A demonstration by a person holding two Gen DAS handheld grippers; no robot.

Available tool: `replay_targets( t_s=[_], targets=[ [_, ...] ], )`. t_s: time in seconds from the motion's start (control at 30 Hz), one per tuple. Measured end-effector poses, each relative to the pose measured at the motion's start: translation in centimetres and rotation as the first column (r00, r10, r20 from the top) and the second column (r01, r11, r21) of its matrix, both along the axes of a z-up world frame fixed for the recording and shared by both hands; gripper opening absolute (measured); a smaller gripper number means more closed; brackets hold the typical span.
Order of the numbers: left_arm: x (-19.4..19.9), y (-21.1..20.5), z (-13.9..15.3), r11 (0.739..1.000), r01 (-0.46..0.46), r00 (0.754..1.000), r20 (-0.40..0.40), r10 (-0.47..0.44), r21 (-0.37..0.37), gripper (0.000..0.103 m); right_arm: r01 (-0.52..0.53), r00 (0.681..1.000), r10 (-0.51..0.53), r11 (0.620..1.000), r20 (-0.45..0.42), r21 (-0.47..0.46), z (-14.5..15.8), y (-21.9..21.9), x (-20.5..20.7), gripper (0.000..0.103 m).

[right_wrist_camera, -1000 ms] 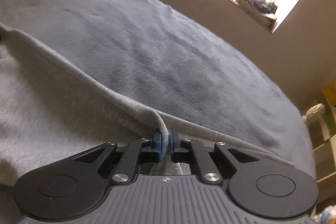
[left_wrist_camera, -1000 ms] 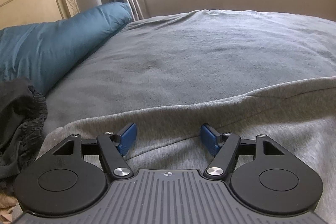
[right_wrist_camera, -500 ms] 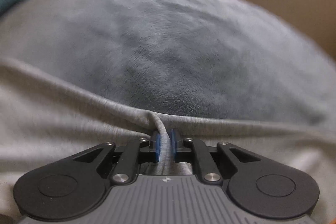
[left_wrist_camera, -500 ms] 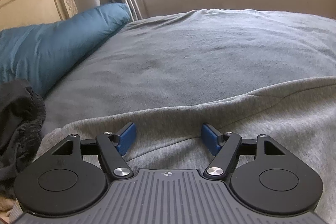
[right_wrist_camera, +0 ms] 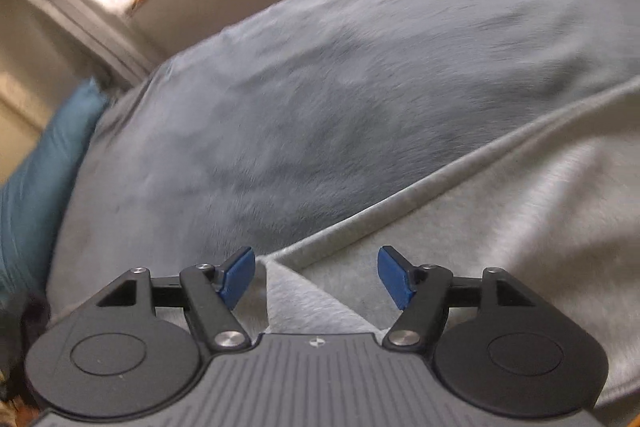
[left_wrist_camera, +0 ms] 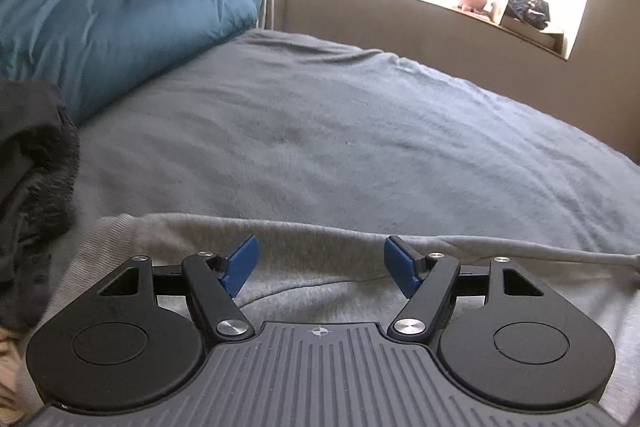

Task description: Fold clothes

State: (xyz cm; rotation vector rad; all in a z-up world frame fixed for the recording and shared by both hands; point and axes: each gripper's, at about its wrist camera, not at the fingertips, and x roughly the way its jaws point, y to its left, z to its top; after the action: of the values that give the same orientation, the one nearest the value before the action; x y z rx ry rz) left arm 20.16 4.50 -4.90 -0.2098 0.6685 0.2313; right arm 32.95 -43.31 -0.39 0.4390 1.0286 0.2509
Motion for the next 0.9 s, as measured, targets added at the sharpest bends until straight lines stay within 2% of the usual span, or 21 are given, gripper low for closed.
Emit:
replay_targets(
  t_s=[0.1,0.17,0.3,0.37,0.4,0.47,0.63,0.67,0.7,0.73,0.77,0.8,0.9],
  targets=[
    [-0.2,-0.7,0.7,0.999,0.028,1.0,-0.006,-0.028,0.023,0.07,0.06,0.997,-0.062,0.997,0.044,0.04,1.0,-1.4,-2.0,0.07],
    [-0.1,-1.4,0.7,0.998,0.054,0.998,-0.03,-0.053,0.042,0.07,0.064,0.994,-0.066,0.998,0.088,0.023,1.8,-1.7,-4.5,0.07],
    [0.5,-3.4,-0.9,0.99,0.108,0.99,-0.097,-0.099,0.089,0.07,-0.024,0.989,0.033,0.998,0.145,-0.058,2.8,-1.2,-10.2,0.067],
    [1.1,-4.4,-2.1,0.986,0.129,0.984,-0.14,-0.113,0.107,0.07,-0.105,0.981,0.132,0.977,0.14,-0.184,2.6,0.6,-13.2,0.066],
    [1.4,-4.9,-2.7,0.984,0.138,0.98,-0.159,-0.119,0.116,0.07,-0.147,0.973,0.186,0.955,0.135,-0.257,2.1,1.7,-14.4,0.062],
    [1.8,-5.7,-3.4,0.98,0.144,0.976,-0.185,-0.116,0.141,0.07,-0.228,0.948,0.297,0.887,0.117,-0.402,1.1,4.1,-16.8,0.058],
    [3.2,-7.1,-3.0,0.97,0.167,0.964,-0.236,-0.123,0.179,0.07,-0.328,0.885,0.461,0.709,0.058,-0.625,-2.9,9.1,-19.1,0.056],
    [3.5,-7.5,-2.8,0.964,0.181,0.961,-0.242,-0.132,0.196,0.07,-0.332,0.882,0.47,0.681,0.041,-0.653,-4.0,9.6,-19.0,0.052],
    [3.7,-7.9,-2.6,0.957,0.195,0.959,-0.246,-0.141,0.213,0.07,-0.327,0.885,0.465,0.674,0.036,-0.662,-4.6,9.5,-18.8,0.037],
    [4.1,-8.3,-2.5,0.951,0.208,0.957,-0.251,-0.149,0.229,0.07,-0.319,0.89,0.455,0.676,0.036,-0.664,-5.2,9.2,-18.7,0.025],
    [4.4,-8.7,-2.5,0.946,0.217,0.954,-0.258,-0.153,0.242,0.07,-0.311,0.894,0.446,0.678,0.036,-0.666,-5.7,8.9,-18.5,0.021],
    [4.7,-8.9,-2.6,0.944,0.217,0.952,-0.266,-0.15,0.248,0.07,-0.3,0.899,0.436,0.687,0.044,-0.662,-5.7,8.6,-18.4,0.006],
    [5.5,-9.3,-3.3,0.945,0.212,0.945,-0.297,-0.135,0.247,0.07,-0.248,0.903,0.419,0.689,0.096,-0.681,-4.0,7.0,-18.3,0.003]
  ],
)
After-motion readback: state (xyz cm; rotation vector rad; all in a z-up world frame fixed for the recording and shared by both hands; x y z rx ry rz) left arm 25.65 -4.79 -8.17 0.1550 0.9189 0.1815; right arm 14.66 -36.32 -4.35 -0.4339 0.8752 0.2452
